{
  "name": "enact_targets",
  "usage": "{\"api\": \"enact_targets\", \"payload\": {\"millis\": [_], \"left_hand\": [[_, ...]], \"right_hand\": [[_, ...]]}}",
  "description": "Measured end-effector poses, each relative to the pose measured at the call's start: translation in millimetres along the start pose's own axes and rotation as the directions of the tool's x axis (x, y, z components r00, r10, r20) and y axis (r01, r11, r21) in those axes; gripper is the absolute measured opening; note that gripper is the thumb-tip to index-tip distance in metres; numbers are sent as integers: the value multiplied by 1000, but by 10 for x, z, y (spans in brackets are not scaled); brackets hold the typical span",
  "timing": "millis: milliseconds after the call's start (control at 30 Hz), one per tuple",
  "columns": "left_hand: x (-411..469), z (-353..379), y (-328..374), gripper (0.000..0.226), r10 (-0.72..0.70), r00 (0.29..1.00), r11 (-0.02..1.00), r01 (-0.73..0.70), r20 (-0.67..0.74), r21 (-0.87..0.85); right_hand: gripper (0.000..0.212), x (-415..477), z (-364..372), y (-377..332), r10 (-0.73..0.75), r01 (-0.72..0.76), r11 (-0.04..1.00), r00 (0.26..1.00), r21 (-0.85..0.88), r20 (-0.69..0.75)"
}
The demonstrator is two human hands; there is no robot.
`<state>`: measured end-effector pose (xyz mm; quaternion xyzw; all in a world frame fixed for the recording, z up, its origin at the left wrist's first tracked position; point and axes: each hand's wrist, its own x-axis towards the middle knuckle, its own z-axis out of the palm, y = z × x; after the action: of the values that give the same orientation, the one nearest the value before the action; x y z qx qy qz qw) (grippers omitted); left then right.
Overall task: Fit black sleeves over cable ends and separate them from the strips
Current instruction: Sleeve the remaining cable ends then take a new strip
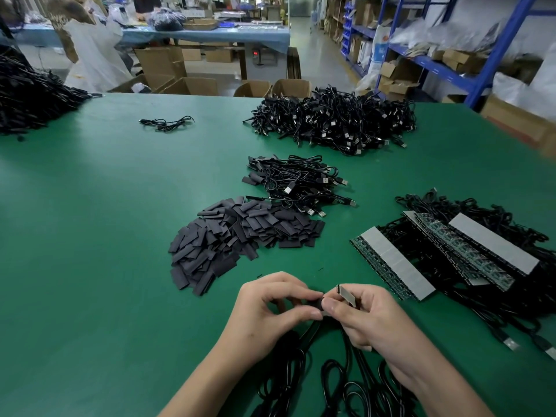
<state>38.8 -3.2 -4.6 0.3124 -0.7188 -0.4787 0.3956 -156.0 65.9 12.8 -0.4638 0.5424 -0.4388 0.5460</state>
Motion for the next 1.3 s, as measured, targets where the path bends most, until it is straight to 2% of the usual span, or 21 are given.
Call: {"api": "enact_targets", "payload": {"millis": [133, 467, 733, 1000, 1200, 1300], "left_hand": [[3, -1, -6, 18, 8, 1000, 1000, -8, -2, 15], [6, -3, 0, 19, 14, 1000, 1000, -14, 1, 0], [3, 1, 4, 19, 4, 1000, 1000, -4, 10, -21], [2, 7, -7, 20, -16, 1000, 999, 16, 22, -41], [6, -4, -21, 20, 13, 1000, 1000, -13, 7, 21], [-6, -20, -31, 20, 69, 998, 991, -70, 16, 111]], "right_hand": [[44, 1, -12, 2, 15, -15, 1000, 1000, -6, 9], [22, 7, -21, -2, 32, -32, 998, 999, 50, 15], [32, 28, -48, 34, 21, -23, 998, 999, 51, 41], [24, 10, -31, -9, 19, -22, 997, 999, 71, 41], [15, 3, 23, -23, 7, -6, 1000, 999, 11, -34], [17, 6, 36, 6, -36, 28, 994, 997, -102, -74]]}}
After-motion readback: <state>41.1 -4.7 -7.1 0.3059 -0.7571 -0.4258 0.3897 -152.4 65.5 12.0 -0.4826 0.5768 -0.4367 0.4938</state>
